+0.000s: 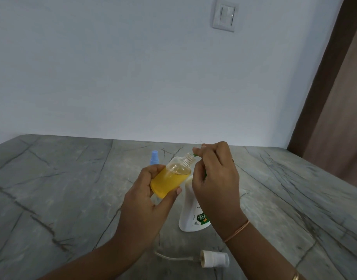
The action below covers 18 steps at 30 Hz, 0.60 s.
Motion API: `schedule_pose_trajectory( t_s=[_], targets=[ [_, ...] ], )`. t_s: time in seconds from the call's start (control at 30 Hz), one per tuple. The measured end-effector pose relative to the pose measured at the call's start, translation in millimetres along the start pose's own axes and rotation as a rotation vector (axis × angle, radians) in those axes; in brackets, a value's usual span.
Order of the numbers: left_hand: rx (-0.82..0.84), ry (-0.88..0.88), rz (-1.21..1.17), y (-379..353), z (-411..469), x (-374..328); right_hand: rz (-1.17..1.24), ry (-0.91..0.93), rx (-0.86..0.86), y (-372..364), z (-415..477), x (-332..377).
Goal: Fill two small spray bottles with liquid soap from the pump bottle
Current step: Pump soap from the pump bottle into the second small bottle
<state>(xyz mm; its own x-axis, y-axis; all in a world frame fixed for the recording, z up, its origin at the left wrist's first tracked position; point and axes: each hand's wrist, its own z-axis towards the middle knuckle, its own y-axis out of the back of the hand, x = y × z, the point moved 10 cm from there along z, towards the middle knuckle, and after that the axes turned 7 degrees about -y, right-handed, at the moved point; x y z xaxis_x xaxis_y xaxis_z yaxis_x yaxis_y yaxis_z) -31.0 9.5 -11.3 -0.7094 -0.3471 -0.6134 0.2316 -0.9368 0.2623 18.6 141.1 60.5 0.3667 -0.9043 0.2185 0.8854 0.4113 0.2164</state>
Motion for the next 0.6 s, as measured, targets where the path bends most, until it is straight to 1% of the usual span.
schedule_pose_trajectory(
  t_s=[0.3, 0.6],
  targets=[
    [-0.005, -0.009, -0.026, 0, 0, 2, -0.012, -0.004, 0.027, 0, 4, -2],
    [-0.001, -0.014, -0.013, -1, 1, 1, -0.017, 0.017, 0.005, 1, 4, -1]
  ],
)
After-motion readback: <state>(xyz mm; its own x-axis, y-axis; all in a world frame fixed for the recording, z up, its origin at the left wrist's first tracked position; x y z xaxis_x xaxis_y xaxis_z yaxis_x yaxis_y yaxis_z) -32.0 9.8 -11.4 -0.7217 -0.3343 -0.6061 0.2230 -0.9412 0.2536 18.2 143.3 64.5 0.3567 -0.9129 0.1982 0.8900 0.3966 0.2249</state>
